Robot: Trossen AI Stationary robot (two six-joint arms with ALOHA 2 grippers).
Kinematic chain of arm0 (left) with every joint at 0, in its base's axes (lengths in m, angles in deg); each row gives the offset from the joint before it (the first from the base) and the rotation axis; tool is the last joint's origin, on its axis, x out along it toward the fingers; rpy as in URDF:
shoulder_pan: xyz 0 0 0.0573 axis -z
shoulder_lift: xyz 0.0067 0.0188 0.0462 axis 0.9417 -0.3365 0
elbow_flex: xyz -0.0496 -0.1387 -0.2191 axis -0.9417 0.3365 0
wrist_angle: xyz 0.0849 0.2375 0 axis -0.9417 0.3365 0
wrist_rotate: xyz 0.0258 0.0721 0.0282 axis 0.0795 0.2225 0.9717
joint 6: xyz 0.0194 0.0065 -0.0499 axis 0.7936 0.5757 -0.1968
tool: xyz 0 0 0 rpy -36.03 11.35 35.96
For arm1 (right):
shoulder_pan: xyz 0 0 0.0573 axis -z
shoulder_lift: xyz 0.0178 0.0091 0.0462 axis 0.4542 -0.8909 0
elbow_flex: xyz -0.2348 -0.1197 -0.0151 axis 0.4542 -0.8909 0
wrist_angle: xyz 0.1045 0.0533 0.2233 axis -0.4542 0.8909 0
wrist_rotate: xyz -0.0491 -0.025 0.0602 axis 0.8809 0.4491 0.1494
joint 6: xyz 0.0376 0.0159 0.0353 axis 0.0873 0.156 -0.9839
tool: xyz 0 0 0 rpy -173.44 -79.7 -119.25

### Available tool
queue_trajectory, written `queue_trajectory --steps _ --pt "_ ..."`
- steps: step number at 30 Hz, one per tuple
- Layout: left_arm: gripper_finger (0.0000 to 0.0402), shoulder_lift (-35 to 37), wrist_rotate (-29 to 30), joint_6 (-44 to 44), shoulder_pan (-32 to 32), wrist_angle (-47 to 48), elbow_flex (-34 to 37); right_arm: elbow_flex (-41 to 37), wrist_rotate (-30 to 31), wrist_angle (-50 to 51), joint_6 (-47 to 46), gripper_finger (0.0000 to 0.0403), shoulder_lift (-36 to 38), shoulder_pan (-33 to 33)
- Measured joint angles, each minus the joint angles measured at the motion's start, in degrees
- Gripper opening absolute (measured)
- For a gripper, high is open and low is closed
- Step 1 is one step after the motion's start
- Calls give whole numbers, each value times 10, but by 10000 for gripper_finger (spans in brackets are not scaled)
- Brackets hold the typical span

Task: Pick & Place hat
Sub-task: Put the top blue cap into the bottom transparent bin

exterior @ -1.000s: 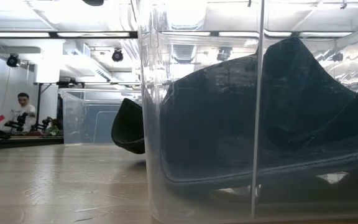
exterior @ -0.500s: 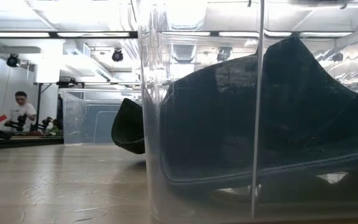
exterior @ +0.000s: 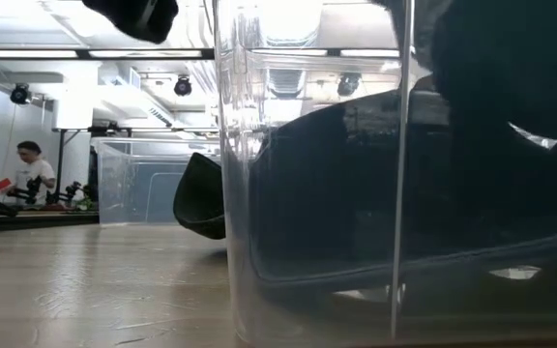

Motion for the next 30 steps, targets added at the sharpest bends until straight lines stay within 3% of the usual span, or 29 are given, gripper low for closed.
queue_trajectory --steps 8,15,23,30 --pt "17 -6 -11 -6 -14 46 0 0 -2 0 4 210 0 0" --pt "21 -24 -91 -22 -23 46 0 0 -2 1 5 210 0 0" --pt "26 -26 -86 -33 -30 62 0 0 -2 2 15 210 0 0" --pt "81 -25 -89 -18 -43 78 -1 0 -2 2 15 210 0 0"
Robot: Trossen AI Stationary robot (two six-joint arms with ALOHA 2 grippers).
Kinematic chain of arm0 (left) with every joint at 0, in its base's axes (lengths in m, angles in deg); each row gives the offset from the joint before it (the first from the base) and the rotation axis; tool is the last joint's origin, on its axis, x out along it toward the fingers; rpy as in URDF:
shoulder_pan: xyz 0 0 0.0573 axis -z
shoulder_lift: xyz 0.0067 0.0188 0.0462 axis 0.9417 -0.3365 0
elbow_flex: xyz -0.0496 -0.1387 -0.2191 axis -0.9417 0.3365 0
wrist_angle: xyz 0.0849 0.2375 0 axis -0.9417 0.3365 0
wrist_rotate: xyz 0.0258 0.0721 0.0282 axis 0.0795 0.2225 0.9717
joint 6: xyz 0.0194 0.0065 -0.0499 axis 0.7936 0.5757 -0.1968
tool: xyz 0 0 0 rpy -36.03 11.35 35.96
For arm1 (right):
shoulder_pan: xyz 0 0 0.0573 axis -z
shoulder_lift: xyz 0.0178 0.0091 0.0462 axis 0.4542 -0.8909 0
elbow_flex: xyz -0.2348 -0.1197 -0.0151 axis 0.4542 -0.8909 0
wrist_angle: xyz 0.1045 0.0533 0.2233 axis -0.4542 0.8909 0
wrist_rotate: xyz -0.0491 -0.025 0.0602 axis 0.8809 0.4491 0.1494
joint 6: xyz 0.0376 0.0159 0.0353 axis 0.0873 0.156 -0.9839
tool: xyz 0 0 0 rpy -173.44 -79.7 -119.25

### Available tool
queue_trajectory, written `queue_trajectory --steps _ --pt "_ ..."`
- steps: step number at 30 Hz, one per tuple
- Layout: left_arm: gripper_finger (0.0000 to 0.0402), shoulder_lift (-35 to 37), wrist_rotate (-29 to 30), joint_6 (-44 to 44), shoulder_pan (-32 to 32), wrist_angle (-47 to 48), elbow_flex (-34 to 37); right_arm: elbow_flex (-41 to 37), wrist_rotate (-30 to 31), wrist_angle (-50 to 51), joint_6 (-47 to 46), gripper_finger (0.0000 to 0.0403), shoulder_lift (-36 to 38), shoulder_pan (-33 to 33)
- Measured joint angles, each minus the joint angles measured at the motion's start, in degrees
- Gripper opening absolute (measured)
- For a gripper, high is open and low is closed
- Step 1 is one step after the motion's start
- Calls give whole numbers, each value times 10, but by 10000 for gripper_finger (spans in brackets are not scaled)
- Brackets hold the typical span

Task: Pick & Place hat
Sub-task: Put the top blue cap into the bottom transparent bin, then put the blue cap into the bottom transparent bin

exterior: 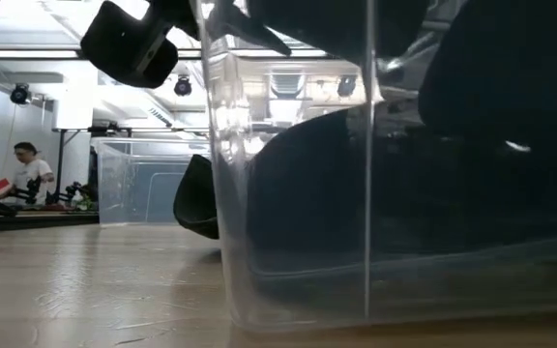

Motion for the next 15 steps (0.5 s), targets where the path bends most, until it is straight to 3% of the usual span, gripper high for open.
queue_trajectory --steps 7,15 --pt "155 7 14 -3 1 -2 -4 0 0 0 0 210 -1 0" --pt "165 24 26 37 -5 -6 -53 0 0 0 2 210 -1 0"
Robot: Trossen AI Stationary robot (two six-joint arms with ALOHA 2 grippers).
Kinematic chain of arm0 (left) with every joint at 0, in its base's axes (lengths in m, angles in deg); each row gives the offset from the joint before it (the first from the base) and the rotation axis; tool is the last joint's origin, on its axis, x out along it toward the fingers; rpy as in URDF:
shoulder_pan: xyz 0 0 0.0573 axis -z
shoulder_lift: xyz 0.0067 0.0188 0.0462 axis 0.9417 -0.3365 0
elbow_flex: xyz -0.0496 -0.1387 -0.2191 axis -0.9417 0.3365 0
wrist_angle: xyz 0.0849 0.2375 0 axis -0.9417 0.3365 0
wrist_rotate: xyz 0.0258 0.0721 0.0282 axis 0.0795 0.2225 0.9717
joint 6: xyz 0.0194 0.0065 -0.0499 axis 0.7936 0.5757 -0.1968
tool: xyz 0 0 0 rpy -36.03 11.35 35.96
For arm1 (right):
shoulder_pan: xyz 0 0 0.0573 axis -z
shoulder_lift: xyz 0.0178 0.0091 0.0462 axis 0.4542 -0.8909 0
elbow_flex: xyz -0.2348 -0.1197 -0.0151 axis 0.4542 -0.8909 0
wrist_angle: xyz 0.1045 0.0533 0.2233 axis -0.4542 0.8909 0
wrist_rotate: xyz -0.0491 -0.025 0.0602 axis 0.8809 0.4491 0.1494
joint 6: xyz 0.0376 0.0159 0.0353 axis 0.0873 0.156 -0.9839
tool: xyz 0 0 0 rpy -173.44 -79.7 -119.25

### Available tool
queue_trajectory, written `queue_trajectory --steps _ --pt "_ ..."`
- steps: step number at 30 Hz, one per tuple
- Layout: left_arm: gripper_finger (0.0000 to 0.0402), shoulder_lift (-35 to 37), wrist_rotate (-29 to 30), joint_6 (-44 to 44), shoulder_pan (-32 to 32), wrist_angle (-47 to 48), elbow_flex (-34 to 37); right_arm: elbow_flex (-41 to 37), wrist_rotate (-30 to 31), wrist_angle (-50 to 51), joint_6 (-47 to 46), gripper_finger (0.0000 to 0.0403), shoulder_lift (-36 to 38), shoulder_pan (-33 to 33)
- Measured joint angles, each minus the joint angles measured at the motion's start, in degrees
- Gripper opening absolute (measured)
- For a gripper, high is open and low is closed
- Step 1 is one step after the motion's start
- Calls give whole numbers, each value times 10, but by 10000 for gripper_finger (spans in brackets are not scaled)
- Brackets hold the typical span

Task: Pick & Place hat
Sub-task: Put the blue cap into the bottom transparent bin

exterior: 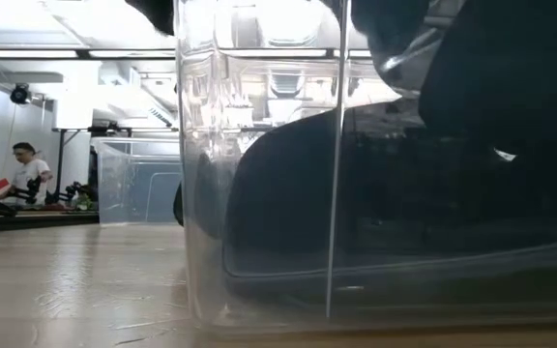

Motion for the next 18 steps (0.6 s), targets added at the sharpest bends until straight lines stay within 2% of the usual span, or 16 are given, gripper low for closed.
queue_trajectory --steps 5,8,12,18 --pt "165 14 -4 67 1 6 -53 0 0 0 0 210 0 0" --pt "165 20 -9 99 1 54 -80 0 0 0 0 210 0 0" --pt "165 33 -12 129 1 151 -114 0 0 3 0 210 0 0" --pt "165 55 -58 128 0 328 -145 0 0 20 -5 210 0 0"
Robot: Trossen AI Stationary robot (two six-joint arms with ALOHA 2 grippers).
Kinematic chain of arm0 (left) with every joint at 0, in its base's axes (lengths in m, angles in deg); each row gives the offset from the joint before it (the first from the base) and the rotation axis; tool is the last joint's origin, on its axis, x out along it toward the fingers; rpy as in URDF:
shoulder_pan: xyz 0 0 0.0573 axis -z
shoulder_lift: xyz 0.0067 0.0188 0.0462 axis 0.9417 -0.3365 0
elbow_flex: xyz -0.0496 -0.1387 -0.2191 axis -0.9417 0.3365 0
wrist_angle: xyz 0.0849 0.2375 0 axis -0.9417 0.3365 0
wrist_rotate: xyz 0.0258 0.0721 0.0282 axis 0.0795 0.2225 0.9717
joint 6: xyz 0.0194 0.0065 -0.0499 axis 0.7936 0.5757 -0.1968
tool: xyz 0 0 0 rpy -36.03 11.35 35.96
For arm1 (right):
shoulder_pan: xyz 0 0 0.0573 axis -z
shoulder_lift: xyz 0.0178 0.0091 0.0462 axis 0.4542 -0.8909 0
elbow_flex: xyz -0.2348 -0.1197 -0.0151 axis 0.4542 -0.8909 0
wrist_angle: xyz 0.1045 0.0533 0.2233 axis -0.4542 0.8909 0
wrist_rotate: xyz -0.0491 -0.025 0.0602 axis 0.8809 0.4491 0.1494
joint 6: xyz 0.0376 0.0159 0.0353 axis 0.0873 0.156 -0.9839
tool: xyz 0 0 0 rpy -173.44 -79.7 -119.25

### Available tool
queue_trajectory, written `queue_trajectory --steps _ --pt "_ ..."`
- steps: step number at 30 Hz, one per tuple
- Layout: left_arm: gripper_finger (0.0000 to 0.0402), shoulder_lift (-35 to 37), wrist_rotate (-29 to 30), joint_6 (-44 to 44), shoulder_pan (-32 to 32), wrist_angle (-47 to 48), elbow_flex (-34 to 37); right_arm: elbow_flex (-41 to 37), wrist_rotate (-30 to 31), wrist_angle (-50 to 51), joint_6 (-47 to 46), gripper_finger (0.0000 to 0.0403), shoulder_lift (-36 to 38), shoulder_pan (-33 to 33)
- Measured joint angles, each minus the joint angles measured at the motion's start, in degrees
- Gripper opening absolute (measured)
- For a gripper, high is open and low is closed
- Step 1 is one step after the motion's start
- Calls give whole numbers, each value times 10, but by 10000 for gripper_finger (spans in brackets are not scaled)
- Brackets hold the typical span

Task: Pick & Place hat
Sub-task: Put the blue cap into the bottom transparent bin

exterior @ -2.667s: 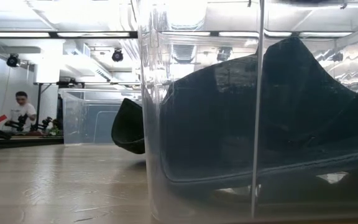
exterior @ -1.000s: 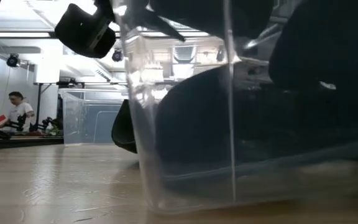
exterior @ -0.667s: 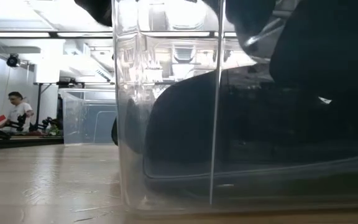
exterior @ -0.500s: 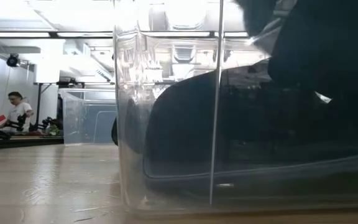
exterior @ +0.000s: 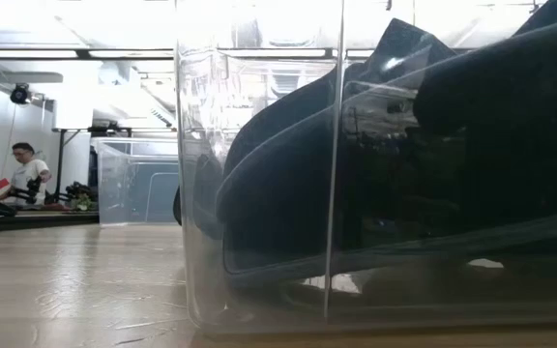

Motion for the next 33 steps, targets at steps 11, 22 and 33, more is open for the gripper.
queue_trajectory --steps 11,22,33 --pt "165 60 -1 25 0 110 3 -3 -63 11 -62 210 -28 0" --pt "165 92 -164 165 0 251 20 -4 -76 17 -85 210 -99 0" --pt "165 92 -372 462 -12 276 129 -4 -77 -14 -161 210 -186 -1"
